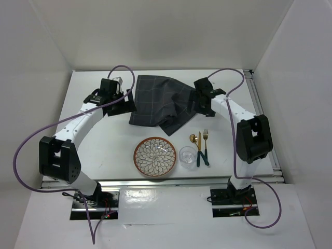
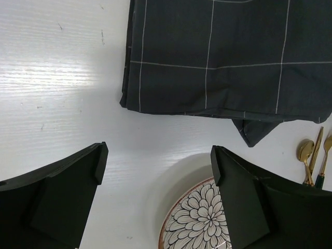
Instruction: Set the dinner table for one person
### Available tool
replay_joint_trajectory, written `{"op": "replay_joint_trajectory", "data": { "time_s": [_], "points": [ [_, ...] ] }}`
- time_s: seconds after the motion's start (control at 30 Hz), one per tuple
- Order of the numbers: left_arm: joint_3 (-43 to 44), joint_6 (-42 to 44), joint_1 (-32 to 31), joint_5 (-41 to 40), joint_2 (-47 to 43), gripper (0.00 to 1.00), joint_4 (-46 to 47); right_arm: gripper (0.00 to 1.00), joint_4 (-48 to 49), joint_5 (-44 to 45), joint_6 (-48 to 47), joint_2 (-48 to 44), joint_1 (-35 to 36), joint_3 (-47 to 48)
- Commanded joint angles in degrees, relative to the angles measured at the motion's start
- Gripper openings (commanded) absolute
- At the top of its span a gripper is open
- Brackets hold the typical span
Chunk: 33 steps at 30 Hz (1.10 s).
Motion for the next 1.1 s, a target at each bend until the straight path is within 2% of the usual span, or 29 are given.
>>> {"op": "replay_joint_trajectory", "data": {
  "time_s": [0.0,0.17,0.3,0.4,0.53,0.7,0.83,0.93,1.07],
  "points": [
    [-0.5,-1.0,-0.1,1.8,0.6,1.00,0.0,1.00,0.8,1.1,1.1,-3.1,-0.4,-0.6],
    [-2.3,-0.4,-0.1,1.2,0.6,1.00,0.5,1.00,3.7,-1.1,1.1,-5.9,-0.4,-3.1],
    [-3.8,-0.9,3.3,4.2,5.1,1.00,0.5,1.00,5.8,-4.2,-0.7,-8.4,-0.4,-5.6],
    [-3.1,-3.8,3.3,4.2,8.1,0.99,0.5,1.00,6.4,-5.8,-1.2,-11.1,-0.4,-8.3],
    [-2.4,-10.0,2.1,5.5,11.3,0.93,1.4,1.00,8.7,-9.1,-1.7,-13.7,-0.4,-12.8],
    [-1.0,-14.8,1.6,7.6,16.3,0.90,4.0,1.00,8.0,-10.1,-2.8,-13.7,-0.4,-12.8],
    [5.3,-17.6,0.4,1.7,22.6,0.90,-0.2,1.00,7.2,-8.8,-2.8,-13.7,-0.4,-12.8],
    [6.5,-19.4,0.4,-2.4,23.9,0.90,-2.8,1.00,7.2,-7.8,-2.8,-14.3,-0.4,-12.8],
    [9.6,-20.6,-0.1,-3.8,27.7,0.86,-3.8,1.00,7.2,-7.7,-2.8,-14.3,-0.4,-12.8]
  ]
}}
